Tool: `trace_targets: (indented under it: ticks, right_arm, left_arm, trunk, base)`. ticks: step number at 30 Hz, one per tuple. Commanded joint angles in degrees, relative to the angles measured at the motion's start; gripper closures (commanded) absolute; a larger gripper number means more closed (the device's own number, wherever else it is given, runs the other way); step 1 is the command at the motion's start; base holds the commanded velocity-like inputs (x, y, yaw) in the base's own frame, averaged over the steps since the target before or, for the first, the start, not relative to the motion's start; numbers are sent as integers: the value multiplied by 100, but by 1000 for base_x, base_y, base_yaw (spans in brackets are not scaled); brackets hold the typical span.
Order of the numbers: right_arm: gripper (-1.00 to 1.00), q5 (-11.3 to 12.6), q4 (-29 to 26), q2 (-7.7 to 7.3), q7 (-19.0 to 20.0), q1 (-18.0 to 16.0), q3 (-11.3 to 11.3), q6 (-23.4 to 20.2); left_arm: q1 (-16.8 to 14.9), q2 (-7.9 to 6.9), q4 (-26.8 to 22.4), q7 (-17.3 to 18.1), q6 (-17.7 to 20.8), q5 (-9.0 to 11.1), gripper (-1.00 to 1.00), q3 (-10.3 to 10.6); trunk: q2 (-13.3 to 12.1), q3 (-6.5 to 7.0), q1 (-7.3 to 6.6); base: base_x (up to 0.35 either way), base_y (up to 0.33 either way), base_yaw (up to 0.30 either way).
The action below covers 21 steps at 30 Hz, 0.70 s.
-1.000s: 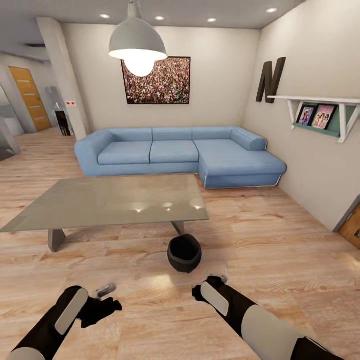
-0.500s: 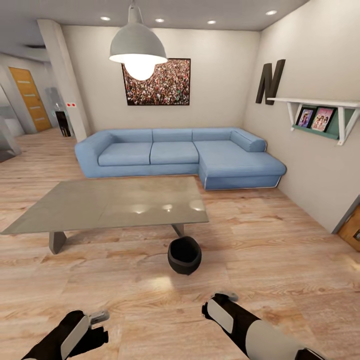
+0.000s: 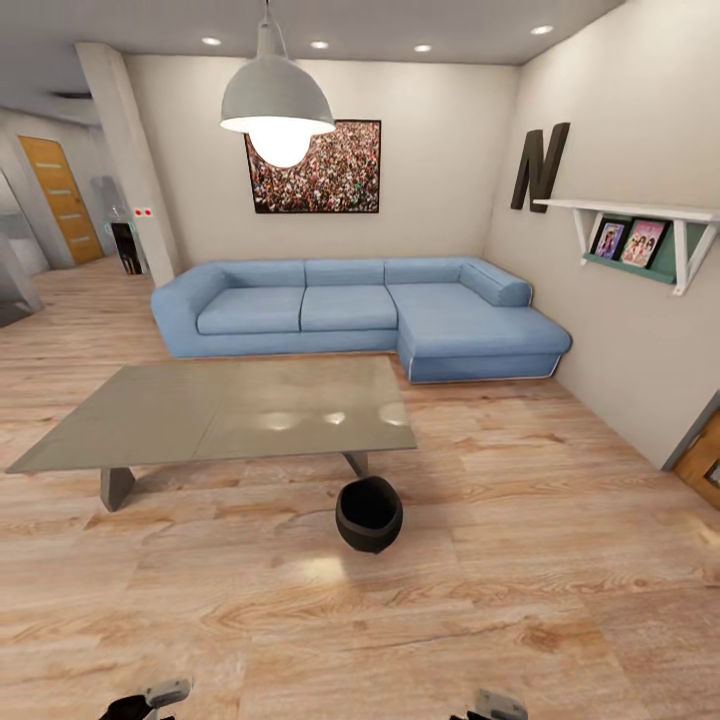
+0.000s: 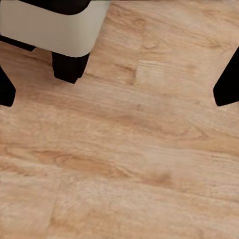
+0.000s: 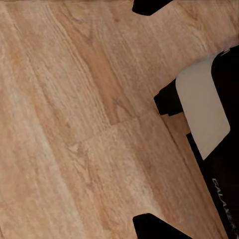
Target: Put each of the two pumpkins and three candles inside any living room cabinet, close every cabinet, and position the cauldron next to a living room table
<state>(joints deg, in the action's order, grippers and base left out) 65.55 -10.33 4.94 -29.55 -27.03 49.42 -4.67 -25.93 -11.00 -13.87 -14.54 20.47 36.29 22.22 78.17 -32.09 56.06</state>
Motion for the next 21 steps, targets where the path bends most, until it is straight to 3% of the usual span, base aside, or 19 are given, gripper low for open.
trace_targets:
  ticks: [1,4,9,15,21]
  right_arm:
    - [-100,-4,79,-1,47,94,41,85]
    - [-100,14,360,-1,285,295,41,499]
    - [-100,29,528,-1,443,384,35,863]
    - [-100,52,765,-1,476,609,33,1308]
    - [-100,62,1115,-5,565,763,33,1531]
  left_arm:
    - [-1,4,154,-37,-143,34,-100,67]
    - [7,15,549,-28,-669,-81,-100,172]
    - [90,36,962,-24,-1094,-164,-100,232]
    - [489,27,1075,-23,-1689,-189,-100,259]
    - [1105,18,1087,-23,-2387,-192,-100,266]
  trunk:
    - [-38,14,-23]
    - [-159,68,-89]
    - [-359,157,-198]
    - [-600,265,-330]
    - [-841,373,-462]
  base:
    - [0,0,0]
    - [0,0,0]
    - [0,0,0]
    - [0,0,0]
    - [0,0,0]
